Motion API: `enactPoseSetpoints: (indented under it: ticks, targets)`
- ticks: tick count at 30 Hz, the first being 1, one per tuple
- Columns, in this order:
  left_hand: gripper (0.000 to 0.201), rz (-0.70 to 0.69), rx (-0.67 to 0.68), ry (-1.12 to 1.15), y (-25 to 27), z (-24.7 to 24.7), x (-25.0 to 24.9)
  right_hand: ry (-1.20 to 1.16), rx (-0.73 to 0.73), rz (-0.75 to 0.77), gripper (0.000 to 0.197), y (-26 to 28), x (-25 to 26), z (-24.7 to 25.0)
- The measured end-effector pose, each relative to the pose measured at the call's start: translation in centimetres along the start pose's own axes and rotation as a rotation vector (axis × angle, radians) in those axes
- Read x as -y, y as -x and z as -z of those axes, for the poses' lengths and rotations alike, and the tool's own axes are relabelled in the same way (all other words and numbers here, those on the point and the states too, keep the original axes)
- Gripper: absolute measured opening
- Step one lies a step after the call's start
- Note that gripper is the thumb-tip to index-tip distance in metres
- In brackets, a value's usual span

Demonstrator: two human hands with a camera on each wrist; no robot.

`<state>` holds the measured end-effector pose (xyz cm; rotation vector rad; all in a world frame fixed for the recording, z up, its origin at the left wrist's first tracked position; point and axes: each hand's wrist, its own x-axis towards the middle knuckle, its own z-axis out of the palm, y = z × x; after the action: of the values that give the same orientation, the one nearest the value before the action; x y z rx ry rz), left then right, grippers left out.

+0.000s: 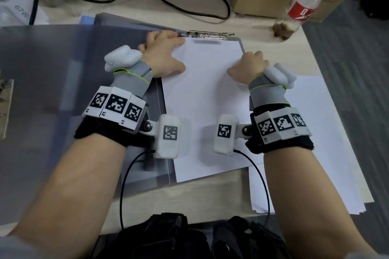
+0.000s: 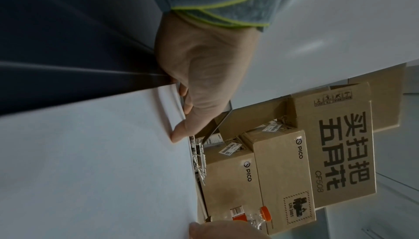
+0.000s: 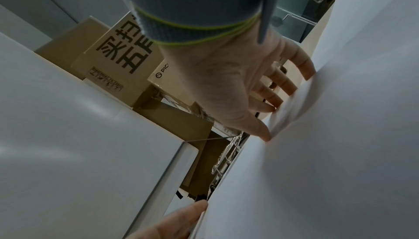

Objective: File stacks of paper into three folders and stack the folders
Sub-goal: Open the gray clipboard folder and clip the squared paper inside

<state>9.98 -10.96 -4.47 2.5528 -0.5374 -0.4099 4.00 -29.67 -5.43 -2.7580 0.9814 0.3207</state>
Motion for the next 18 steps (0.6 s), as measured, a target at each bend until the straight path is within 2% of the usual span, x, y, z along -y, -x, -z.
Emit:
enactPoseSetpoints:
  ticks: [5,8,10,15,18]
  targets:
    - [0.066,-0.014,0.001,0.039,0.0,0.0,-0.1,-0.083,0.035,-0.030,0.040,-0.2,-0.7,0.5]
    - [0.067,-0.021,-0.015,0.068,0.0,0.1,-0.1,-0.297,0.012,-0.049,0.026,-0.4,-1.5,0.2]
    - [0.067,-0.028,-0.025,0.087,0.1,0.1,-0.2,-0.411,-0.012,-0.070,0.028,-0.4,-1.8,0.1]
    - [0.066,-0.050,-0.041,0.108,0.0,0.0,-0.2,-0.453,-0.023,-0.098,0.012,-0.2,-2.0,0.3]
    - [0.063,-0.065,-0.039,0.104,0.0,-0.1,-0.1,-0.471,-0.024,-0.105,0.030,-0.3,-2.3,0.3]
